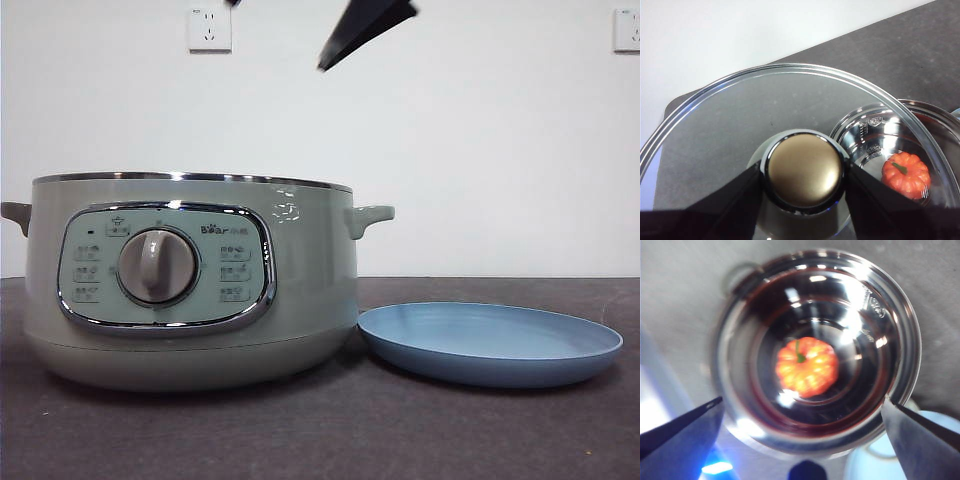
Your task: Take the pumpkin out from the steamer,put the pumpkin in the blue plate,close the lid
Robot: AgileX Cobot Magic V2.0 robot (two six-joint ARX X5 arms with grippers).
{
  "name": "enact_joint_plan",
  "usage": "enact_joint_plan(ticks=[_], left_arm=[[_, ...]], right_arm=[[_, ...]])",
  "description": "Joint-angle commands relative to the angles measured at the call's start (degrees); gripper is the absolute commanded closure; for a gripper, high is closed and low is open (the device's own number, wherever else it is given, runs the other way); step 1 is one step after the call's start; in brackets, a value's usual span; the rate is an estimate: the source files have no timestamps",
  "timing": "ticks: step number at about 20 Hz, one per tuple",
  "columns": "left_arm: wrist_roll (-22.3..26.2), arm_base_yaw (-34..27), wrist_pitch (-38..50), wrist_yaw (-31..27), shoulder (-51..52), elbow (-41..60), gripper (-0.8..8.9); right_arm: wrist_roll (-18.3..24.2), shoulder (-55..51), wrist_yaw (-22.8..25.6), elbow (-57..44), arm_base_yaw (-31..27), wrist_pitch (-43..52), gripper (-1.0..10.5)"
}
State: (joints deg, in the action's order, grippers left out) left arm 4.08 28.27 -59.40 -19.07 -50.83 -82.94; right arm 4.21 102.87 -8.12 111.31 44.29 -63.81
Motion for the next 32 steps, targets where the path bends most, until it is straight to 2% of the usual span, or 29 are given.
enact_joint_plan(ticks=[1, 3, 8, 21, 22, 23, 24, 25, 28, 32], left_arm=[[0.68, 0.11, 2.38, -0.50, 0.68, -0.90, 8.22], [0.70, 0.11, 1.92, -1.55, 0.68, -0.90, 8.22], [0.72, 0.11, 0.68, -9.92, 0.68, -0.90, 8.22], [1.97, 0.11, -0.76, -14.84, 0.68, -0.90, 8.22], [1.97, 0.11, -1.22, -15.45, 0.68, -0.90, 8.22], [1.97, 0.11, -1.73, -15.43, 0.68, -0.90, 8.22], [1.97, 0.11, -1.99, -15.43, 0.68, -0.90, 8.22], [1.97, 0.11, -1.99, -15.43, 0.68, -0.90, 8.22], [1.97, 0.11, -1.99, -15.37, 0.68, -0.90, 8.22], [1.97, 0.13, -1.99, -15.19, 0.68, -0.90, 8.22]], right_arm=[[2.67, 6.25, 5.05, 4.92, 2.19, -2.08, 3.4], [4.55, 9.55, 6.25, 6.14, 3.63, -1.88, 3.4], [6.43, 15.37, 7.15, 6.14, 5.22, -0.48, 3.4], [7.48, 25.07, 6.64, 6.14, 5.18, 3.04, 3.6], [7.43, 25.07, 6.78, 6.14, 5.22, 3.10, 4.7], [7.23, 25.07, 6.75, 6.14, 5.25, 3.19, 7.0], [7.21, 25.07, 6.84, 6.14, 5.25, 3.19, 8.8], [7.15, 25.05, 6.80, 6.14, 5.25, 3.13, 9.6], [5.62, 23.98, 6.80, 6.21, 5.25, 3.10, 9.6], [5.73, 16.00, 6.82, 6.21, 4.87, -0.28, 9.6]])
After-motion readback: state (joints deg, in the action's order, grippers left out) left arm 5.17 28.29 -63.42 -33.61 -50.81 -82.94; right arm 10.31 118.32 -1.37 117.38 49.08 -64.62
